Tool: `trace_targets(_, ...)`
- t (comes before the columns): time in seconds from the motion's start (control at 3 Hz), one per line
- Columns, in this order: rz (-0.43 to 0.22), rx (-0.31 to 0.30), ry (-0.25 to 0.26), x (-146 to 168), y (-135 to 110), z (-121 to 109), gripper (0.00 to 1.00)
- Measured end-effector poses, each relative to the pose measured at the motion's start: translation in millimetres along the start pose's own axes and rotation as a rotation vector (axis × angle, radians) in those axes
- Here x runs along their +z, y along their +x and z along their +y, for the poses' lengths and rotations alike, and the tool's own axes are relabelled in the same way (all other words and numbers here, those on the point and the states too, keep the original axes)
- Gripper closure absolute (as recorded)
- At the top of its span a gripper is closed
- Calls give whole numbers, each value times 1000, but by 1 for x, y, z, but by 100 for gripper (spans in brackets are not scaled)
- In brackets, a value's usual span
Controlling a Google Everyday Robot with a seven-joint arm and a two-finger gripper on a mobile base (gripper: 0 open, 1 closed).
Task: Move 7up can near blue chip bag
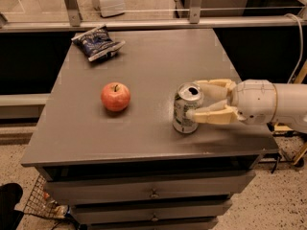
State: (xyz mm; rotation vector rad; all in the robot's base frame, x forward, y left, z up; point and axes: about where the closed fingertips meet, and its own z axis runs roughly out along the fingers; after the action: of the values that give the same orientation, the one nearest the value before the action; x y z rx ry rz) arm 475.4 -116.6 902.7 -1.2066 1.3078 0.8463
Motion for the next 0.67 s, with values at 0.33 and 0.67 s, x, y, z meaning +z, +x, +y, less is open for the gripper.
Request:
trace_targets(0.33,-1,-1,-4,2,-1,1,100)
trace_targets(0.67,-1,-1,-4,2,-1,1,100)
